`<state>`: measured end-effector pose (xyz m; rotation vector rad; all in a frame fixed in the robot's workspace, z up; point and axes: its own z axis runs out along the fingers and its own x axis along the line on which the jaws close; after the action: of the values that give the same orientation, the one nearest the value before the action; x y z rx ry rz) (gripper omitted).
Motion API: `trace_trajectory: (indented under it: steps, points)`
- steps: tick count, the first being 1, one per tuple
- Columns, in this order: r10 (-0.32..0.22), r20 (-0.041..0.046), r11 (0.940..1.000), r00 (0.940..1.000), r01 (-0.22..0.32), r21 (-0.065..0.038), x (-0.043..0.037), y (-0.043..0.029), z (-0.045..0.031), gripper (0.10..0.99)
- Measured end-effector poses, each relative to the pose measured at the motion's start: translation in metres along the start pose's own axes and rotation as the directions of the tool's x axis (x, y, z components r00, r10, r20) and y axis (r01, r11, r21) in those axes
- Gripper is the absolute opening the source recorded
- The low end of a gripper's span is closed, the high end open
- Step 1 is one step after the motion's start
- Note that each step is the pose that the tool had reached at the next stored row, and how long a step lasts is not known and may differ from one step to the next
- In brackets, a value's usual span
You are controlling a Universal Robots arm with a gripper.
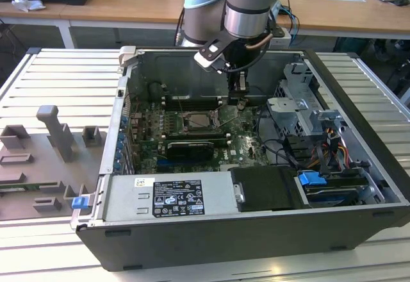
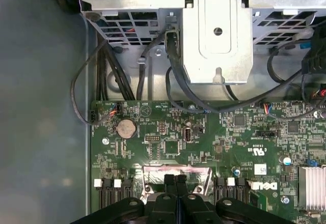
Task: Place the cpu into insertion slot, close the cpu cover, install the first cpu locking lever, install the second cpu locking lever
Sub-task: 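Close the cpu cover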
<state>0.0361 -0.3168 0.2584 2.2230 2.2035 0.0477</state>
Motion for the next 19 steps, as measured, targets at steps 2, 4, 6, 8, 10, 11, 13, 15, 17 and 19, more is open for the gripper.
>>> trace_trajectory:
  steps: [2, 4, 6, 8, 10, 11, 13, 15, 17, 19]
  points:
    - [0.000, 0.0000, 1.0000, 1.0000, 0.000, 0.000, 0.0000, 0.0013, 0.0000, 0.106]
    - [0.000, -0.0001, 1.0000, 1.0000, 0.000, 0.000, 0.0001, 0.0037, 0.0001, 0.106]
    - [0.000, 0.0000, 1.0000, 1.0000, 0.000, 0.000, 0.0001, 0.0052, 0.0001, 0.106]
    - [0.000, 0.0000, 1.0000, 1.0000, 0.000, 0.000, 0.0001, 0.0064, 0.0002, 0.106]
    - [0.000, 0.0000, 1.0000, 1.0000, 0.000, 0.000, 0.0001, 0.0075, 0.0002, 0.106]
    - [0.000, 0.0001, 1.0000, 1.0000, 0.000, 0.000, 0.0001, 0.0081, 0.0002, 0.106]
    - [0.000, 0.0001, 1.0000, 1.0000, 0.000, 0.000, 0.0001, 0.0093, 0.0003, 0.106]
    - [0.000, 0.0000, 1.0000, 1.0000, 0.000, 0.000, 0.0001, 0.0104, 0.0003, 0.106]
    - [0.000, 0.0000, 1.0000, 1.0000, 0.000, 0.000, 0.0002, 0.0135, 0.0004, 0.106]
    - [0.000, 0.0001, 1.0000, 1.0000, 0.000, 0.000, 0.0002, 0.0169, 0.0005, 0.106]
